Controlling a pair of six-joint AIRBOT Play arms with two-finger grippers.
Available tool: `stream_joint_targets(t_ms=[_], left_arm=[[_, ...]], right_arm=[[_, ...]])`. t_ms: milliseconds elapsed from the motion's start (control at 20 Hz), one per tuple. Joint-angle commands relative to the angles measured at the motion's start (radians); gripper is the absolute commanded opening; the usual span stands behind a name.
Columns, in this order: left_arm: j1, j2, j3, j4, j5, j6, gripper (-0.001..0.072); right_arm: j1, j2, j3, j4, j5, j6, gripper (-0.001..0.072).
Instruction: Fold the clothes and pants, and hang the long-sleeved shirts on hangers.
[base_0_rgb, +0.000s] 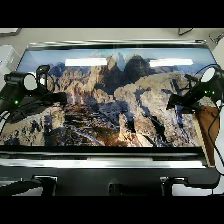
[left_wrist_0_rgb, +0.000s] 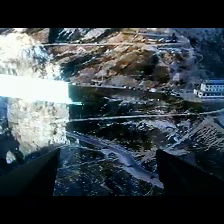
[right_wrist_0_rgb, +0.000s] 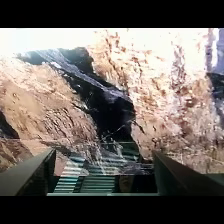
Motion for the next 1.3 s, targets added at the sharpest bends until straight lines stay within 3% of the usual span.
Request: stream_joint_targets(t_ms=[0,200,400,450,550,700,850,1000,1100,1250], left_arm=[[-0.001,0.001,0.0,-0.003,0.002,0.0,0.07],[-0.001,0.0,-0.001,-0.002,0.051,0.0,0.07],[0.012,-0.014,0.001,0.106,0.305,0.0,0.0714],[0.048,-0.02,0.032,0.171,0.343,0.011,0.0715],[0.229,-0.071,0.181,0.19,0.253,0.043,0.0715],[0.615,-0.191,0.359,-0.025,0.039,-0.043,0.0715],[0.884,-0.287,0.343,-0.231,0.01,-0.045,0.0716],[0.96,-0.381,0.331,-0.314,0.121,0.037,0.0716],[0.949,-0.444,0.331,-0.339,0.201,0.058,0.0716],[0.908,-0.539,0.331,-0.497,0.282,0.164,0.0716]], right_arm=[[0.0,0.0,0.0,0.008,-0.059,0.001,0.0672],[0.0,-0.001,0.0,0.007,-0.159,0.001,0.0671],[0.0,-0.001,0.0,-0.001,-0.263,0.0,0.0672],[0.0,-0.001,0.0,-0.001,-0.306,0.0,0.0672],[0.0,-0.001,0.0,-0.001,-0.367,0.0,0.067],[0.0,-0.004,-0.001,0.007,-0.362,0.002,0.067],[0.0,-0.014,-0.001,0.056,-0.336,0.002,0.067],[0.001,-0.018,-0.001,0.097,-0.321,0.005,0.067],[0.001,-0.018,-0.001,0.125,-0.307,0.005,0.067],[0.002,-0.018,-0.001,0.157,-0.255,0.053,0.067]])
